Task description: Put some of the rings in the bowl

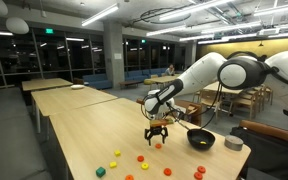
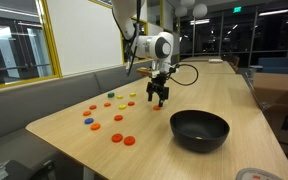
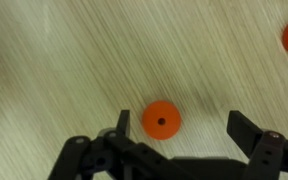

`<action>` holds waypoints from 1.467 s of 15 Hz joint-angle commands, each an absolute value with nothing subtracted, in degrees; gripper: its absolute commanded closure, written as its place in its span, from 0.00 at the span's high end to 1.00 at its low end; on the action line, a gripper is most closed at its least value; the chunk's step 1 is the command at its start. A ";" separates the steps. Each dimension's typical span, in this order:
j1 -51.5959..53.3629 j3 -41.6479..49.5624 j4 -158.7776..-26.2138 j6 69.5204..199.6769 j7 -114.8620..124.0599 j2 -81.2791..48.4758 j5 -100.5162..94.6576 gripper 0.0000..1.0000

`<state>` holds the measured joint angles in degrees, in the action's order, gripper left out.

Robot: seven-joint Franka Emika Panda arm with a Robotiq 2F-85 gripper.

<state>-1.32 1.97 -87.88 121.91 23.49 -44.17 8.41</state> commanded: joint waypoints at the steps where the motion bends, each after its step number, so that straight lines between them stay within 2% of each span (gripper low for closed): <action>1: -0.27 3.33 -90.13 126.02 24.56 -44.09 9.11 1.00; 22: 5.26 7.33 -101.71 138.59 30.51 -37.82 7.30 1.00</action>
